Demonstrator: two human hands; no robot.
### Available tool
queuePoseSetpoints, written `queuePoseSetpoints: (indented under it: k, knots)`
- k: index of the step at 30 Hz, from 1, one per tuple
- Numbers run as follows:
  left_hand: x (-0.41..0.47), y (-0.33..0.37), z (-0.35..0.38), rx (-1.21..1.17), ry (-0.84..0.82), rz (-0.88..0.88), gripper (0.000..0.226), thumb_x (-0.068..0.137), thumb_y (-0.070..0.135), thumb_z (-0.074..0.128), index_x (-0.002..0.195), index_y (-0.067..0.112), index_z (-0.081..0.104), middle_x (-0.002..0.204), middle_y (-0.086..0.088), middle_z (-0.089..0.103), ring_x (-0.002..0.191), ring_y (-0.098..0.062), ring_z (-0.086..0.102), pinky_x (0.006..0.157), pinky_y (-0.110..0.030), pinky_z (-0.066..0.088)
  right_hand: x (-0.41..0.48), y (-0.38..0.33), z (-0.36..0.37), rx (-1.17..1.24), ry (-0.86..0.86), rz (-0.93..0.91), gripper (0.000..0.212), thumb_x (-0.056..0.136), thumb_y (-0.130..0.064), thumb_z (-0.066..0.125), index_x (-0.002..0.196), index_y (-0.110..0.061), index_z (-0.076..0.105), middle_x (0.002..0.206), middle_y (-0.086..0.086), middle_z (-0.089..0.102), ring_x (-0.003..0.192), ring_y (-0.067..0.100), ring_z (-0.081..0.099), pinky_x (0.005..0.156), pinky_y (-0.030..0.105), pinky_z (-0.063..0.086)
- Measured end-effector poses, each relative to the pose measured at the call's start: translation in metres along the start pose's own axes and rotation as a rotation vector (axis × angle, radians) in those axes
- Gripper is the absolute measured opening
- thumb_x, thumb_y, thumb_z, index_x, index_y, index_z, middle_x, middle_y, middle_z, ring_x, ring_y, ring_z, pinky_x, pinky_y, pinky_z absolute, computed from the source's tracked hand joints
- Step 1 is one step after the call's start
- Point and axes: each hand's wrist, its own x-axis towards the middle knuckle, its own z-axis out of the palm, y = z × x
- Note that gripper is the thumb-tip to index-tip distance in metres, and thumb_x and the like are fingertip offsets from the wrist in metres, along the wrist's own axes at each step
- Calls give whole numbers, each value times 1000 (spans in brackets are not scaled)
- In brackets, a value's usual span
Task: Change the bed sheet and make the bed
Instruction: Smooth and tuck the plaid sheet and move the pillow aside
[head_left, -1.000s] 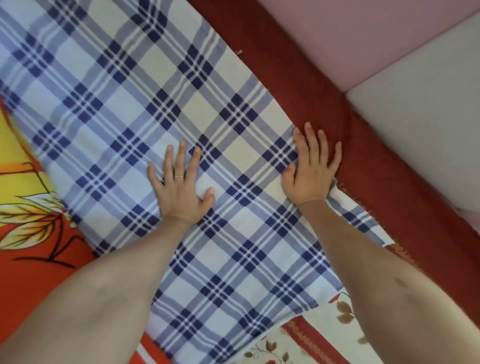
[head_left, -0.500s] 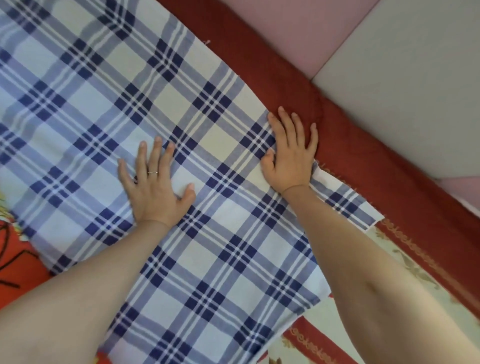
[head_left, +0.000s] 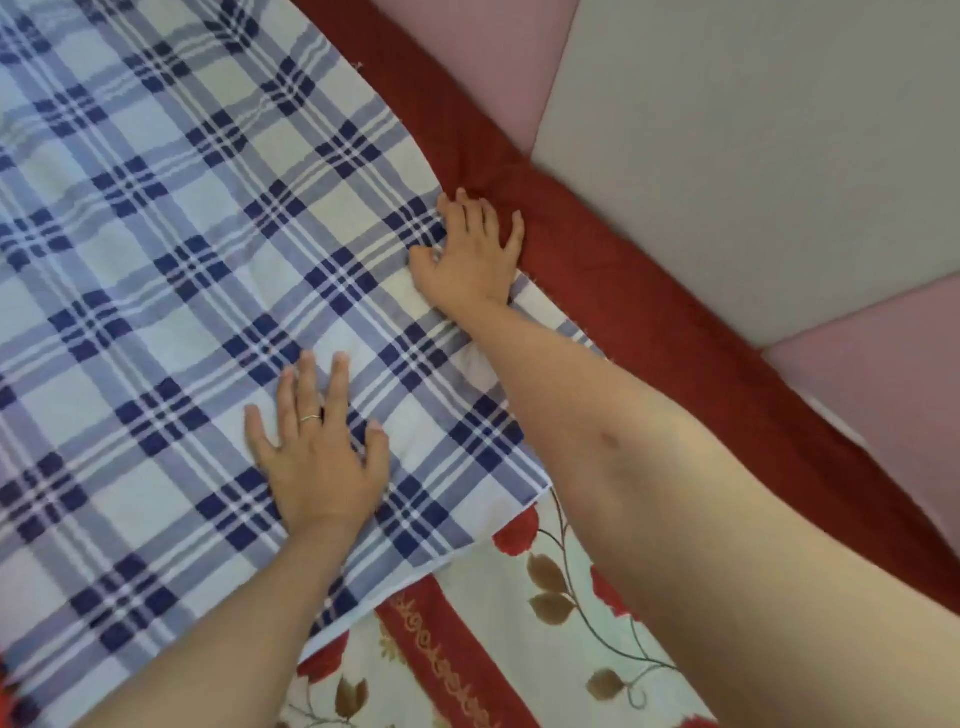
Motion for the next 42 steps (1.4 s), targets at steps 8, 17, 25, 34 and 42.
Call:
queuePoseSetpoints:
  k: [8, 17, 25, 34, 42]
  knots:
    - [-8, 4, 1, 86, 44, -31, 67, 87, 45, 23, 151, 25, 20, 158, -6, 17, 145, -23, 15, 115, -52, 6, -103, 124, -52, -212, -165, -181, 62, 96, -51, 27, 152, -32, 9, 161, -9, 1, 148, 23, 2, 112, 59, -4]
    - [-65, 45, 3, 26, -31, -334, 57, 99, 44, 19, 152, 32, 3, 160, 1, -5, 147, -18, -6, 108, -69, -6, -287, 305, -107, -202, -305, 61, 86, 82, -70, 17, 153, -23, 13, 160, 5, 11, 145, 30, 16, 117, 50, 12]
    - [-226, 152, 23, -39, -251, -114, 65, 90, 49, 12, 151, 35, -6, 160, 3, -13, 146, -23, -12, 106, -70, -5, -285, 305, -122, -146, -403, 165, 81, 87, -69, 35, 148, -43, -10, 160, -4, -12, 147, 22, -8, 109, 67, 2]
    - [-250, 198, -16, -343, -428, 49, 55, 92, 27, 47, 144, 38, 29, 160, 5, 0, 145, -10, -12, 114, -57, -10, -330, 376, -162, 85, -572, 551, 106, 61, -94, 29, 148, -41, -4, 158, -2, 16, 143, 29, 21, 111, 60, 22]
    - [-163, 267, -18, -312, -288, 496, 42, 88, 12, 48, 128, 22, 53, 150, 0, 35, 142, -17, 20, 117, -43, 0, -316, 374, -163, 212, -421, 392, 95, 74, -65, 64, 148, -24, 21, 150, 2, 34, 138, 21, 32, 111, 45, 30]
